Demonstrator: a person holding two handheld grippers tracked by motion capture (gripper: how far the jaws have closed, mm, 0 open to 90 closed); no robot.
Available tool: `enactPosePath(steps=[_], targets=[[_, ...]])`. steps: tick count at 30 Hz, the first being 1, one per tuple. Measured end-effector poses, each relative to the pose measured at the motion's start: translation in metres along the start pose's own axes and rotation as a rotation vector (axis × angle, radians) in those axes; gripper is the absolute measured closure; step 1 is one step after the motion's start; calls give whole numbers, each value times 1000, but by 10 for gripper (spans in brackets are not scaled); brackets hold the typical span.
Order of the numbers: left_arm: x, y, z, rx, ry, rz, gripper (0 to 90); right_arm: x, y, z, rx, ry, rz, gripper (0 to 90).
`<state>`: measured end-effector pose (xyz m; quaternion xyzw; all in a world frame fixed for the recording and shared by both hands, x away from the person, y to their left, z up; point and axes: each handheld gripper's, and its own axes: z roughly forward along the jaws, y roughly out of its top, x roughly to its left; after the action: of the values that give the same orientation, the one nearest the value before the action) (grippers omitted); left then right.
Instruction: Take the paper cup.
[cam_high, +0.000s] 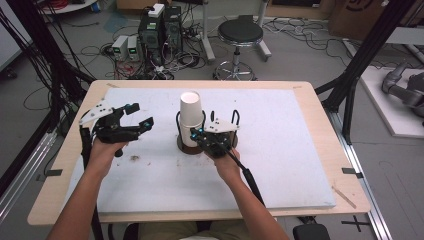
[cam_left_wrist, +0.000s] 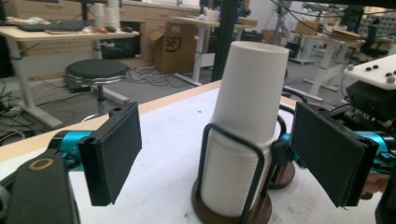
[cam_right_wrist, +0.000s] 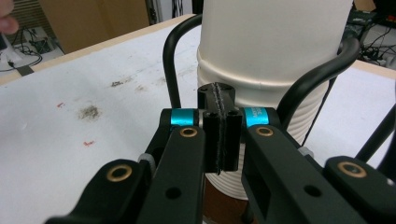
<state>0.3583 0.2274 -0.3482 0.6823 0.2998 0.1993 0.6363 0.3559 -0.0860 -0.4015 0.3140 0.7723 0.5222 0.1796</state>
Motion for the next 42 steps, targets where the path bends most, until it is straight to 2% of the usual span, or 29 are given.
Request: enactPosePath(steps=[1,5,11,17,25,30,32,42], targets=[[0,0,0,0,0,0,169,0,0,0,3,-1,2,900],[-4,9,20,30,-32,22,169,0,0,1,7,-4,1,900],[-9,22,47,48,-83,40,169,0,0,1,7,0,5,900],[-14,33,66,62,-109,57,169,-1,0,2,5,5,14,900],[-19,36,84,94,-120,65,169,-1,1,2,10,4,15,900],[-20,37,93,112,-103,71,169,-1,1,2,10,5,20,900],[-21,36,100,135,-93,77,169,-1,1,2,11,6,18,900],[-25,32,114,179,-95,95,172,-2,1,2,13,10,19,900]])
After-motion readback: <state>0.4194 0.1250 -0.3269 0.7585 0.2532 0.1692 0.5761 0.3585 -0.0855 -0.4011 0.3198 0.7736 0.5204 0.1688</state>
